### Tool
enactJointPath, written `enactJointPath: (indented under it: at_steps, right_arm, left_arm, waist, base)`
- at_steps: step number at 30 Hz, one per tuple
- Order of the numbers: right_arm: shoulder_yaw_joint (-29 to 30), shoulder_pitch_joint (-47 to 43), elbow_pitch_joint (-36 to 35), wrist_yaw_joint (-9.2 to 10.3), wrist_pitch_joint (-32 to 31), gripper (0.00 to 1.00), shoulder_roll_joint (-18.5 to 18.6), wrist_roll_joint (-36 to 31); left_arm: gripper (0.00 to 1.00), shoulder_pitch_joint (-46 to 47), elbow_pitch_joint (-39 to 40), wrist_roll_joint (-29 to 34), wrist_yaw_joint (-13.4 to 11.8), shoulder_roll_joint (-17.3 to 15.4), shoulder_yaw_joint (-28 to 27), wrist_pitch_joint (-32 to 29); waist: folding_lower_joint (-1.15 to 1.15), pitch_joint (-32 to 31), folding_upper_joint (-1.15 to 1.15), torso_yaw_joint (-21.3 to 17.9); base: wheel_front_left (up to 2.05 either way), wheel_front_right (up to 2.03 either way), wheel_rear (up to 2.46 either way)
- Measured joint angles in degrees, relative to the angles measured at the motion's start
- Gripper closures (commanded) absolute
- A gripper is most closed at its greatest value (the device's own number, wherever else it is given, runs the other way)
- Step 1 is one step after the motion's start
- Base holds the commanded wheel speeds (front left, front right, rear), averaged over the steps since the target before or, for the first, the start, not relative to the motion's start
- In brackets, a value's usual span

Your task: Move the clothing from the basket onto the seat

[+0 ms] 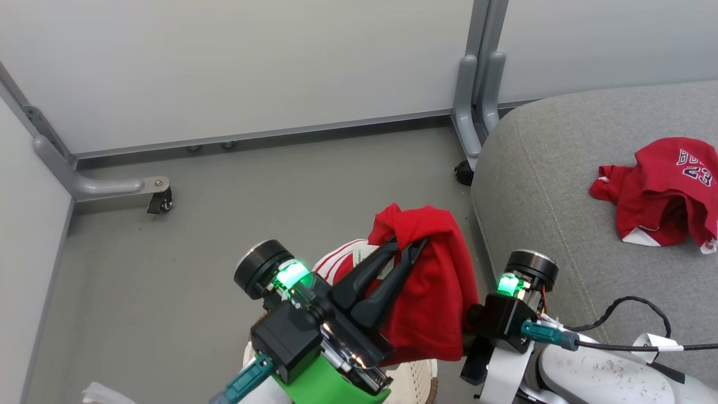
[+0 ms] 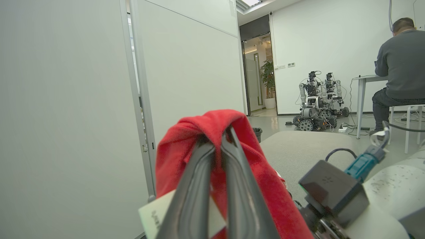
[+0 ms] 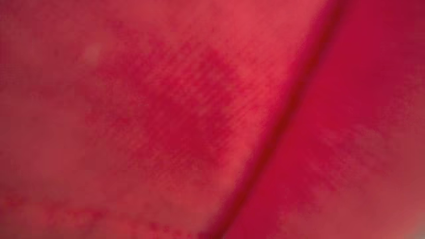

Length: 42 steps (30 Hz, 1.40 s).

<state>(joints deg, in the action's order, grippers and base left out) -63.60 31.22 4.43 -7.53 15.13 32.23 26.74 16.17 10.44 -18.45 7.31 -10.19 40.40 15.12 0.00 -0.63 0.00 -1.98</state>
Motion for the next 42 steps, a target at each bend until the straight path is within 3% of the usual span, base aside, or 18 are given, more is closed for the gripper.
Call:
enactJointPath:
  at_steps: [7,11,12,14,20,27,34,42]
  right_arm:
    - [0.5,-0.4,0.1,0.00,0.0,1.00,-0.2,-0.2]
    - [3.7,-1.4,-0.1,0.00,0.0,1.00,-1.1,-0.3]
    - [4.6,-2.0,-0.2,-0.01,0.0,1.00,-1.2,-0.3]
    - [6.7,-3.1,-0.6,-0.01,0.0,1.00,-1.8,-0.8]
    - [15.2,-7.3,-2.9,0.00,0.0,1.00,-4.6,-2.8]
    - [20.7,-10.7,-4.6,0.00,0.0,1.00,-6.6,-5.6]
    - [27.0,-14.1,-6.3,0.00,0.0,1.00,-8.0,-8.3]
    - [33.5,-18.7,-8.2,0.00,0.0,1.00,-8.9,-11.5]
  left_arm:
    - [1.00,-0.1,-0.2,0.0,0.0,0.1,-0.1,0.0]
    - [1.00,-0.1,-0.6,0.0,0.0,0.0,-0.3,0.0]
    - [0.93,-0.1,-0.7,0.0,0.0,0.0,-0.2,0.0]
    - [0.00,-0.1,-0.9,0.0,0.0,0.1,-0.5,0.0]
    - [0.00,-0.5,-1.4,0.2,0.0,0.2,-1.3,0.0]
    - [0.00,-2.9,-1.5,0.4,0.0,-0.1,-4.3,0.0]
    - [0.00,-9.3,-3.1,2.0,0.0,-1.2,-13.2,0.0]
    - [0.00,-19.0,-7.5,5.1,0.0,1.6,-28.0,0.0]
  waist:
    - [0.00,-0.3,0.00,0.1]
    - [0.00,-0.4,0.00,0.1]
    - [0.00,-0.4,0.00,0.1]
    - [0.00,-0.5,0.00,0.2]
    - [0.00,-0.9,0.00,0.3]
    - [0.00,-1.2,0.00,0.5]
    - [0.00,-1.3,0.00,1.4]
    - [0.00,-1.8,0.00,3.4]
  base:
    - [0.00,0.00,0.00]
    - [0.00,0.00,0.00]
    - [0.00,0.00,0.00]
    - [0.00,0.00,0.00]
    - [0.00,0.00,0.00]
    - [0.00,0.00,0.00]
    - [0.00,0.00,0.00]
    - [0.00,0.00,0.00]
